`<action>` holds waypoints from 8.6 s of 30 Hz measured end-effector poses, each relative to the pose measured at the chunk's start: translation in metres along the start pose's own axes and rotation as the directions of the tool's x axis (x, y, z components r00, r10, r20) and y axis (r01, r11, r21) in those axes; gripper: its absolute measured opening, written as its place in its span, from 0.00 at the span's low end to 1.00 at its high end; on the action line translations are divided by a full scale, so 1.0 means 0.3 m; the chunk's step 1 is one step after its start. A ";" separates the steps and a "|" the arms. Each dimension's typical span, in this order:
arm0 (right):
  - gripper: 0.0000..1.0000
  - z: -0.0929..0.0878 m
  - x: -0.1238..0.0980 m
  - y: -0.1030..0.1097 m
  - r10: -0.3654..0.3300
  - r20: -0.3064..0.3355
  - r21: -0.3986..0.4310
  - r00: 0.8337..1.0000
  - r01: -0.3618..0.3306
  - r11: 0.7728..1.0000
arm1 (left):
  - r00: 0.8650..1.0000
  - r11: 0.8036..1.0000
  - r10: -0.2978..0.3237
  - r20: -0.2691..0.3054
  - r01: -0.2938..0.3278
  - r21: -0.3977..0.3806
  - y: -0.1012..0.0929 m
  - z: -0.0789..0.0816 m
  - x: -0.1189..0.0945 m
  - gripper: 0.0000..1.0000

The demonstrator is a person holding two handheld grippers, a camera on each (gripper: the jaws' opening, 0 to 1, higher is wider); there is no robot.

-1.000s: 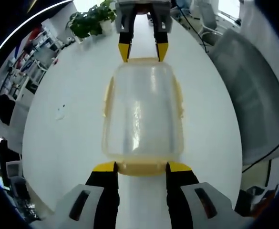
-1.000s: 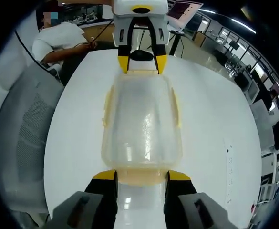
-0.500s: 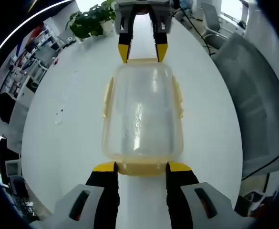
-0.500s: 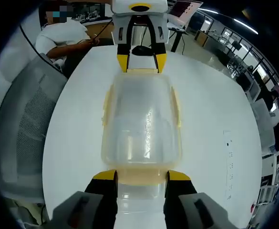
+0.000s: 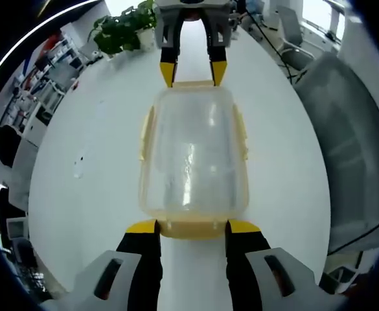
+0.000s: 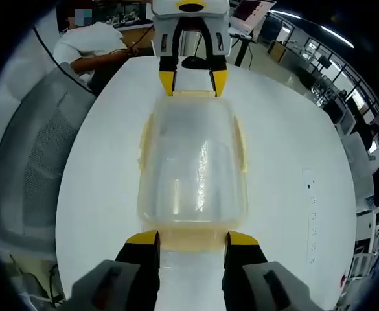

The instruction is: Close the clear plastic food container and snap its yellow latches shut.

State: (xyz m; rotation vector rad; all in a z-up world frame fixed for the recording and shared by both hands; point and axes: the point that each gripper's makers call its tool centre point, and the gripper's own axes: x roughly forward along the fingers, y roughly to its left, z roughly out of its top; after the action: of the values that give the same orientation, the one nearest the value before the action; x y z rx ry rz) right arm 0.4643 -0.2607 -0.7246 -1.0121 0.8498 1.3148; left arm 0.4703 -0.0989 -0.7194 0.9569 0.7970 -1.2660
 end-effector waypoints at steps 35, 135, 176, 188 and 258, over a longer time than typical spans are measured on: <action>0.35 -0.143 -0.026 0.011 0.029 -0.015 0.019 0.999 -0.029 0.999 | 0.999 1.000 -0.027 0.017 0.027 -0.007 -0.012 0.120 0.080 0.36; 0.49 -0.096 -0.071 -0.016 -0.135 0.145 0.710 0.980 -0.008 0.704 | 0.973 0.770 0.145 0.181 0.004 -0.638 0.023 0.162 0.011 0.45; 0.43 -0.111 0.021 0.010 -0.221 0.204 0.932 0.954 -0.120 0.343 | 0.959 0.483 0.193 0.206 0.090 -0.871 -0.049 0.163 0.122 0.32; 0.34 -0.069 0.038 0.043 -0.179 0.230 0.922 0.957 -0.156 0.354 | 0.954 0.475 0.208 0.218 0.096 -0.875 -0.027 0.184 0.097 0.25; 0.43 -0.096 -0.015 0.054 -0.085 0.092 0.694 0.992 -0.002 0.720 | 0.984 0.743 0.121 0.130 -0.003 -0.669 0.004 0.175 0.030 0.34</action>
State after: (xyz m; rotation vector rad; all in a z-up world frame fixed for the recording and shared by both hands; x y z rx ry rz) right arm 0.4495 -0.2896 -0.7322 -0.3413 1.1050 0.8739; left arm 0.4717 -0.1505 -0.7060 0.2794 0.9816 -0.8712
